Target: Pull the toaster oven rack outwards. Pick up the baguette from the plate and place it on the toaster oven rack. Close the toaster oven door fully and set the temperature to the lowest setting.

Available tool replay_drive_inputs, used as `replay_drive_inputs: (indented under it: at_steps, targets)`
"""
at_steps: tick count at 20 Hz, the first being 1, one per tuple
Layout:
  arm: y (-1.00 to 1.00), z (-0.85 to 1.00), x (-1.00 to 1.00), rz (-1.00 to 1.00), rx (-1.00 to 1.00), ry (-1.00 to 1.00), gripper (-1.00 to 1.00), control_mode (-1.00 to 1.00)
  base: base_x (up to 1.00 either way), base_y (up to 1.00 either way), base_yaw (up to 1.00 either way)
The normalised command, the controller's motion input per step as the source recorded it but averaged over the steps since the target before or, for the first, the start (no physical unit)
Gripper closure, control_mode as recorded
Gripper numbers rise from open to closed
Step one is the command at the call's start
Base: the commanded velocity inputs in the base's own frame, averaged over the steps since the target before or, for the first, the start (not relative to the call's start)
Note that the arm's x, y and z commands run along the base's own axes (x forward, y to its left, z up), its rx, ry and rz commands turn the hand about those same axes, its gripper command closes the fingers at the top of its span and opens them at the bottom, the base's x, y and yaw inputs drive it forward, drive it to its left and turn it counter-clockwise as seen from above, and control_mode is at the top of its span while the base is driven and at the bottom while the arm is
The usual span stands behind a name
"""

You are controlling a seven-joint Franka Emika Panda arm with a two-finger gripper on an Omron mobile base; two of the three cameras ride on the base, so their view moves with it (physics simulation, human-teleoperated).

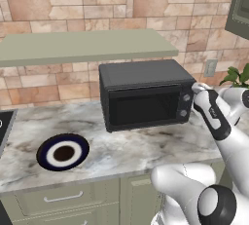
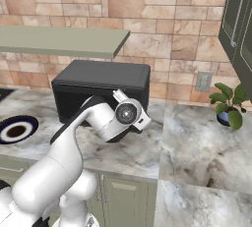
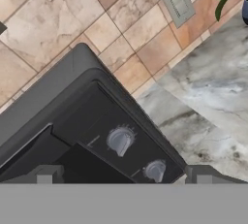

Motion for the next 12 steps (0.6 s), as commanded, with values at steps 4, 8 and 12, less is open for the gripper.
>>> replay_drive_inputs:
  at_steps: [4,8,12]
  targets:
    - [0.0,0.0,0.03,0.0,0.0,0.0,-1.0,-1.0,0.0,0.0,0.0]
    - [0.0,0.0,0.05,0.0,0.0,0.0,-1.0,-1.0,0.0,0.0,0.0]
    - [0.0,-0.07,0.04,0.0,0.01,0.0,-1.0,-1.0,0.0,0.0,0.0]
